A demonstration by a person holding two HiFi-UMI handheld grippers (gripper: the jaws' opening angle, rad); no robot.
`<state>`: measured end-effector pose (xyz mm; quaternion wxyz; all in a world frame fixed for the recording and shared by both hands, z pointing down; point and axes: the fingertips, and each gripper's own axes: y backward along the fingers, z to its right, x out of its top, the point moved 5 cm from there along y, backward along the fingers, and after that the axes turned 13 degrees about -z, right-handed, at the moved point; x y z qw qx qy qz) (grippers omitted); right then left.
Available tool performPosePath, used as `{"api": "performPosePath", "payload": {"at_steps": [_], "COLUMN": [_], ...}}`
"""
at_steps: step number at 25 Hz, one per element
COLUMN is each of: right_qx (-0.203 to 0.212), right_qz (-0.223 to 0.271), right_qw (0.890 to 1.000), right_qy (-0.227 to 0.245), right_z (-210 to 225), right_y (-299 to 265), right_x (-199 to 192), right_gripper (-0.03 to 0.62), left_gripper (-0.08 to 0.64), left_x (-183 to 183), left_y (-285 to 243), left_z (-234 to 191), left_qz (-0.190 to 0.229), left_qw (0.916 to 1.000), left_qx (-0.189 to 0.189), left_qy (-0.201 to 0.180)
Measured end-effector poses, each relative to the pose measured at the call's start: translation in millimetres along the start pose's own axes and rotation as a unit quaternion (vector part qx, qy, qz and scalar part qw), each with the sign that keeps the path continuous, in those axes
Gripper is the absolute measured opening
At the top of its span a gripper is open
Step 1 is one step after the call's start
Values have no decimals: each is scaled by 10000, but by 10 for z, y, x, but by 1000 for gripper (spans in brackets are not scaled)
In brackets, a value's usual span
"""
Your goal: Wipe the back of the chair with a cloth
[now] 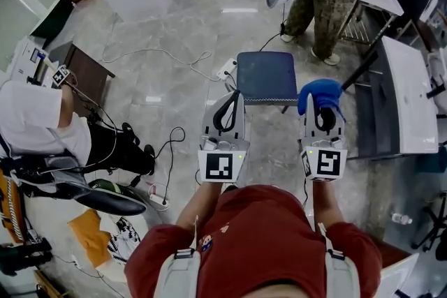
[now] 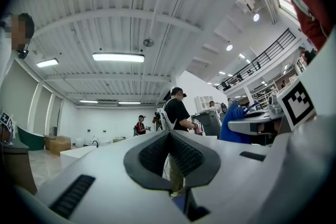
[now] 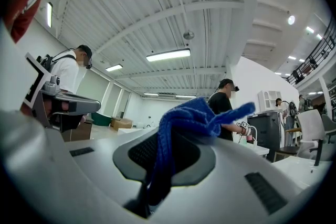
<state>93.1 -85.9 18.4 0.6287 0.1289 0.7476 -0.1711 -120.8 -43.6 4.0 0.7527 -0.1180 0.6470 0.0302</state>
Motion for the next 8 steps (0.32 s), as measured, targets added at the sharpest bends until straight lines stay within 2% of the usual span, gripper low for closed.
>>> {"api": "performPosePath", "payload": {"at_steps": [8], "right_qx": [91], "right_qz": [-6], "right_qw": [10000], "right_qy": [26], "right_z": [-114], "right_y": [-6], "right_x": [-53], "right_gripper": [56], "left_gripper": [14], "left_x": [-51], "left_y": [40], "left_z": [-45], "left_qz": [68], "left_qw": [9999], "left_qx": [35], "left_qy": [90]}}
